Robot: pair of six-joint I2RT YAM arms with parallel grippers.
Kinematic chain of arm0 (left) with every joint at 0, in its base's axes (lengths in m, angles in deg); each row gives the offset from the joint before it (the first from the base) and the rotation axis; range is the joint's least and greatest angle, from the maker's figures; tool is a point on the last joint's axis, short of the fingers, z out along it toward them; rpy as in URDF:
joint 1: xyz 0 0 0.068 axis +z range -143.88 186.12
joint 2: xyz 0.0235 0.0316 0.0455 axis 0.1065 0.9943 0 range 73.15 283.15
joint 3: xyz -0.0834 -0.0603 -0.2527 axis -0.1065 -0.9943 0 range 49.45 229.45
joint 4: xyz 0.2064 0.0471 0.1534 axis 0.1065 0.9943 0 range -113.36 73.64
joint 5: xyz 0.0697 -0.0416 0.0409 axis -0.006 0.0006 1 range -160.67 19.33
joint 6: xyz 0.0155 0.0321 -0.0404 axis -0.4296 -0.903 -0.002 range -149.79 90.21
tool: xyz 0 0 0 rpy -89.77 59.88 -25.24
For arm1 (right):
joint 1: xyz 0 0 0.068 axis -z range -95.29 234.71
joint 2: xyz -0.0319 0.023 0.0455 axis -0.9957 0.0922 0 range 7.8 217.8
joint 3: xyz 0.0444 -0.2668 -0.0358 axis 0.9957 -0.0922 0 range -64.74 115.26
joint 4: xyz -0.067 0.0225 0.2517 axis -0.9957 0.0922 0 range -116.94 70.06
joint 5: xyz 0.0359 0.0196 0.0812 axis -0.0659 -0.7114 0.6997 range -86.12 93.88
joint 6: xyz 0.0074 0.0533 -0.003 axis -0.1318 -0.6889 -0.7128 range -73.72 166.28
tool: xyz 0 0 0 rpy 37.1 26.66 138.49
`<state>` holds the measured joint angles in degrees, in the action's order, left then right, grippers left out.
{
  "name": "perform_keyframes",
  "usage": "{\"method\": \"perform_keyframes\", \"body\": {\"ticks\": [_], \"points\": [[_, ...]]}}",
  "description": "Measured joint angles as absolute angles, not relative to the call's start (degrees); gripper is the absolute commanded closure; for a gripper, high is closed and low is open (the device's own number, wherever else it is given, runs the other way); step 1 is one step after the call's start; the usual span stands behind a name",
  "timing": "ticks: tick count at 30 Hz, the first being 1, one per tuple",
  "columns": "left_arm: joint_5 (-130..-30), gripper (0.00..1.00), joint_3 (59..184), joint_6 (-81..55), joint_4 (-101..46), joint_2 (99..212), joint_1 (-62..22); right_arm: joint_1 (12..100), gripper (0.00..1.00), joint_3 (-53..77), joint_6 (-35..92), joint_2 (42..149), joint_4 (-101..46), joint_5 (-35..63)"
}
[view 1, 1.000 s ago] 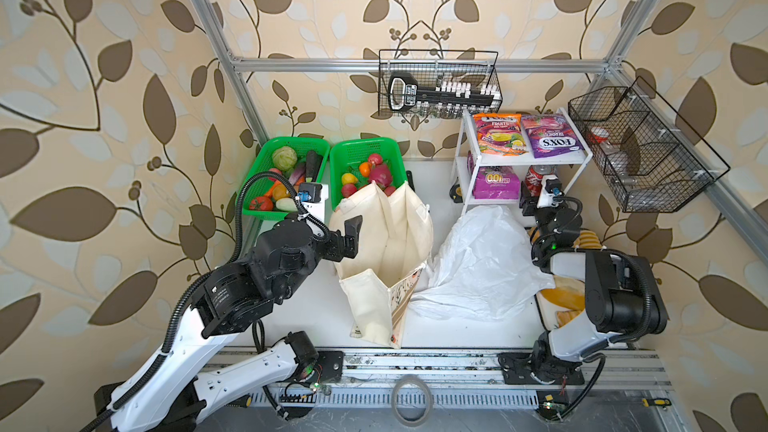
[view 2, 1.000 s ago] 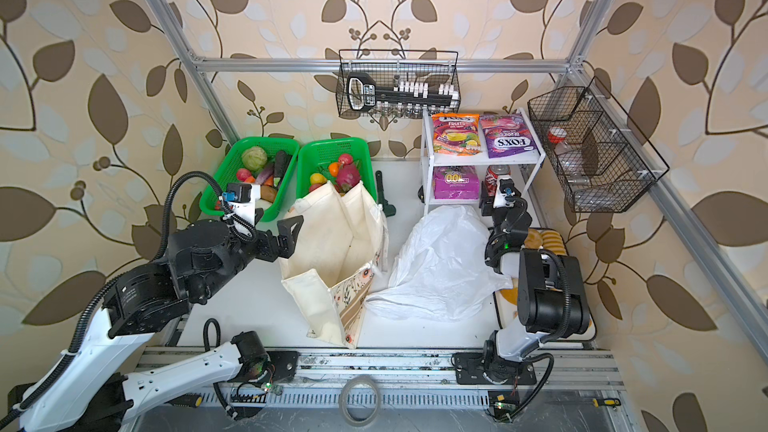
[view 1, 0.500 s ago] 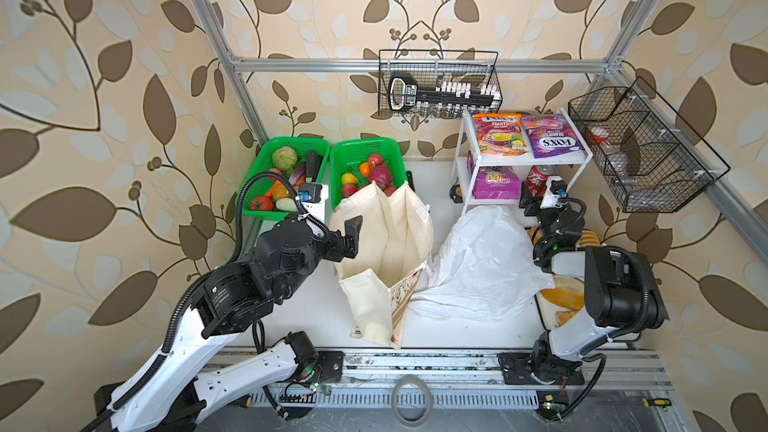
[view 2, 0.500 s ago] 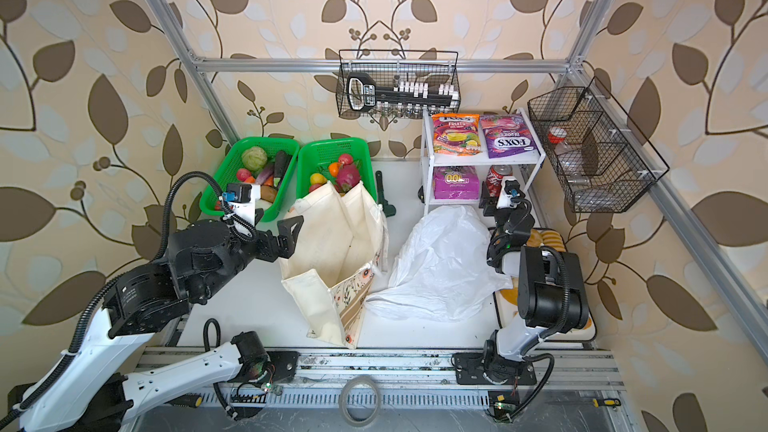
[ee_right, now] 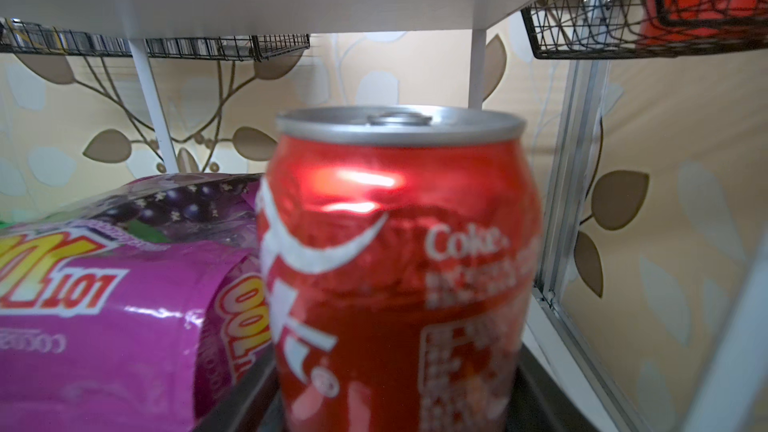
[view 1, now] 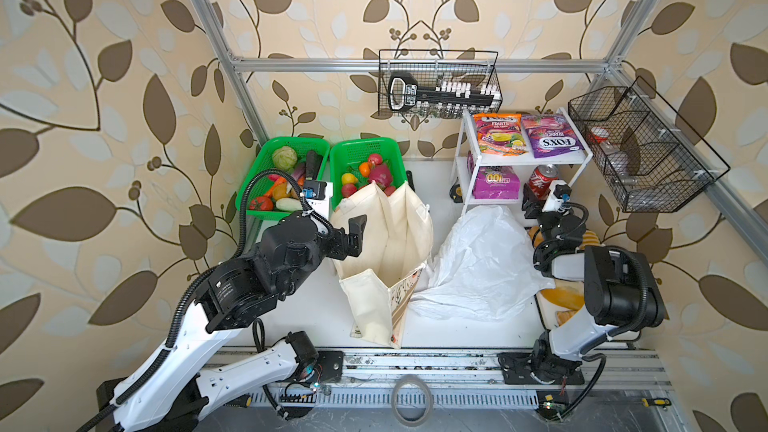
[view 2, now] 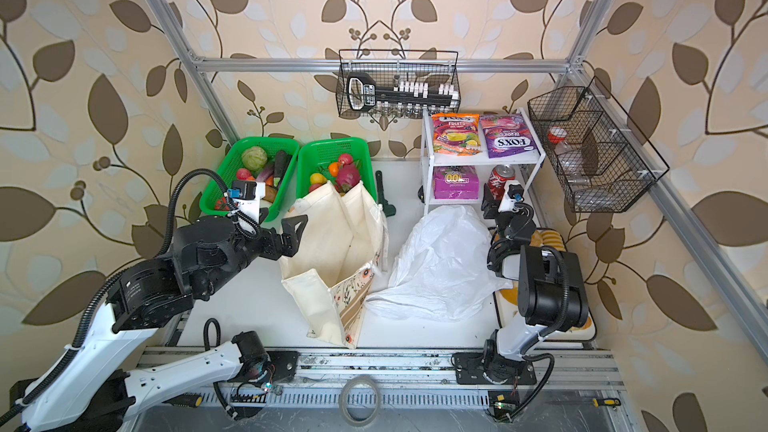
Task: Place the mixed food into the grocery bags and tie them
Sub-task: 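Reach the right gripper into the shelf and grasp the red Coke can, then pull the Coke can out of the shelf toward the tote bag with the right gripper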
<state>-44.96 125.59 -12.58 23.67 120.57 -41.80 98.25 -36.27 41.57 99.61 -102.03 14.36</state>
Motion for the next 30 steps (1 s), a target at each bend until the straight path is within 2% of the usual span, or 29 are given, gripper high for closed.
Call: {"method": "perform_keyframes", "body": {"ticks": [8,15,20,30], "points": [[-47.36,0.01,129.54,-12.53,23.54,123.17,-41.80,98.71,0.47,-42.26,37.54,75.42,-82.41,14.89],[-54.82,0.01,129.78,-13.97,21.04,126.26,-41.78,96.33,0.49,-43.11,31.84,55.13,-64.66,23.39],[-62.49,0.01,132.65,-15.07,20.80,131.92,-41.80,85.03,0.49,-41.51,31.60,47.07,-53.10,31.23],[-78.68,0.01,138.24,-16.90,19.89,141.23,-41.80,56.35,0.50,-25.58,42.18,50.59,-29.40,35.34]]}}
